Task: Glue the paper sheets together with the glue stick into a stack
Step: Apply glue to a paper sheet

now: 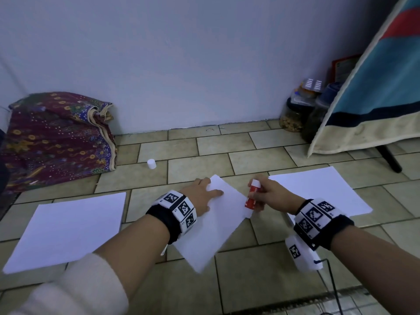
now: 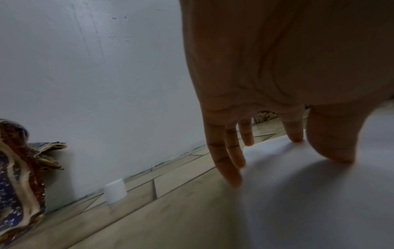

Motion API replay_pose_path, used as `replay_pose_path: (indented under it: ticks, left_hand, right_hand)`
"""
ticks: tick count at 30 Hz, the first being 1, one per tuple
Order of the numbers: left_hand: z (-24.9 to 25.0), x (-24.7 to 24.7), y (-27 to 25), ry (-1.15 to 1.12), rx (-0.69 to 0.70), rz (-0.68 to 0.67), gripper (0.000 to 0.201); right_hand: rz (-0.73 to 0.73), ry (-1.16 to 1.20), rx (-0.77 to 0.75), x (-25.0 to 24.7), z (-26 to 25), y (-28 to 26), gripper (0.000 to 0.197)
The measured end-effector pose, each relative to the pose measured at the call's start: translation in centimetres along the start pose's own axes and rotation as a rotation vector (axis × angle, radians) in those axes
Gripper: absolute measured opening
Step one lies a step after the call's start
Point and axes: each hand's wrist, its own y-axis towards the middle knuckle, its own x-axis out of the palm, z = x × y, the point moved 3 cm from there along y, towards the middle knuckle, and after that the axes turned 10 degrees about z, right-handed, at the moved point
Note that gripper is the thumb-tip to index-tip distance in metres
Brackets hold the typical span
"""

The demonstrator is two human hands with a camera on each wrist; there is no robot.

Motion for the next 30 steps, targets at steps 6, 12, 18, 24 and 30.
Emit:
replay_pose_path:
  ticks: [6, 12, 18, 24, 30]
  left_hand:
    - [0.1, -0.3, -0.4, 0.036, 0.008, 0.105, 0.064]
    - [0.6, 0.1, -0.8, -0.008, 0.057, 0.067, 0.064]
    - [-0.1, 0.3, -0.6, -0.05, -0.078, 0.073, 0.074]
    - [0.0, 0.4, -1.0, -0.137, -0.153, 0.068, 0.067]
    - [-0.1, 0.7, -1.2, -0.15, -0.144, 0.059, 0.079]
  right_hand:
    - [0.165, 0.686, 0.355, 1.0, -0.1, 0.5, 0.024]
    - [0.316, 0.681, 0.33, 1.7, -2.0, 2.6, 0.02]
    - [0.436, 0.12, 0.136, 3.2, -3.6, 4.7, 0.022]
    - [0.324, -0.09, -0.079, 5.7, -6.2, 5.6, 0.016]
    - [0.143, -0.273, -0.197, 6.0, -7.2, 5.9, 0.017]
